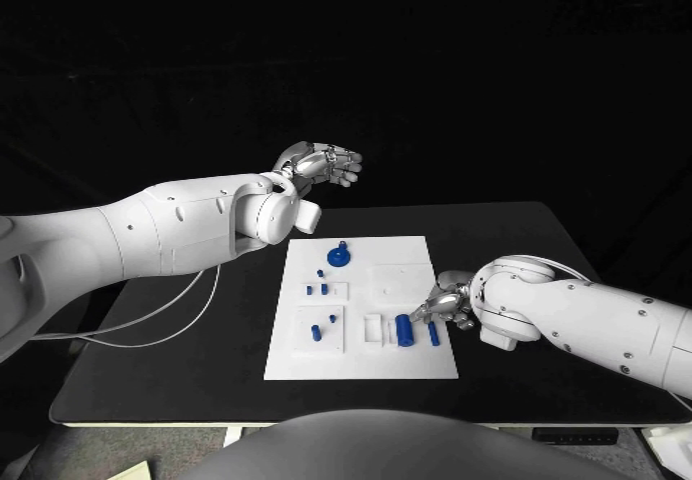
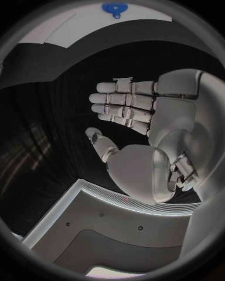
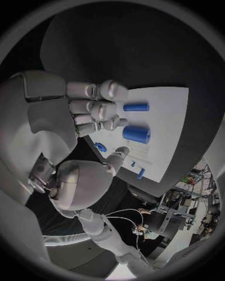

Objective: Assemble the parts on the task board

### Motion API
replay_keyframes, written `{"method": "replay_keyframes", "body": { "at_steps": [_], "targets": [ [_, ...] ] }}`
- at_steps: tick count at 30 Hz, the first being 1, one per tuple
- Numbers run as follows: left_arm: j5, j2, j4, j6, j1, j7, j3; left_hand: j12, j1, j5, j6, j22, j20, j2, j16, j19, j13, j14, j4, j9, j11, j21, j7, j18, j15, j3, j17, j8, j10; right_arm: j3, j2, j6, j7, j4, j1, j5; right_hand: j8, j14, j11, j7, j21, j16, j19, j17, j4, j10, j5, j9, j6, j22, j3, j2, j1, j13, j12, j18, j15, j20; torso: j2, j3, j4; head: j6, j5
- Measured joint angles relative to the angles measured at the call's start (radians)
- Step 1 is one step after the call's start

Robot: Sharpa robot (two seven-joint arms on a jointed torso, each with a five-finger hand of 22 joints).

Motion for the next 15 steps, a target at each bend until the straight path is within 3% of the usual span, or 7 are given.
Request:
{"method": "replay_keyframes", "body": {
  "at_steps": [15],
  "targets": [
    [0.001, 0.000, 0.001, 0.001, 0.000, 0.000, 0.000, 0.000, 0.000, 0.000, -0.004, 0.001, 0.000, 0.000, 0.000, 0.000, -0.001, 0.000, 0.003, -0.001, 0.000, 0.000, 0.004, 0.009, 0.000, -0.003, 0.001, 0.000, 0.000, 0.000, 0.031, 0.011, 0.001, -0.025, -0.014, -0.015, 0.000, 0.000, -0.002, 0.000, 0.000, 0.000, 0.000, 0.004, 0.009, -0.001, 0.000, 0.005, 0.000, 0.001, -0.004, -0.004, -0.012, 0.004, 0.000, 0.000, 0.000, 0.000, 0.003, -0.0022, 0.0034, 0.000, 0.013]
  ]
}}
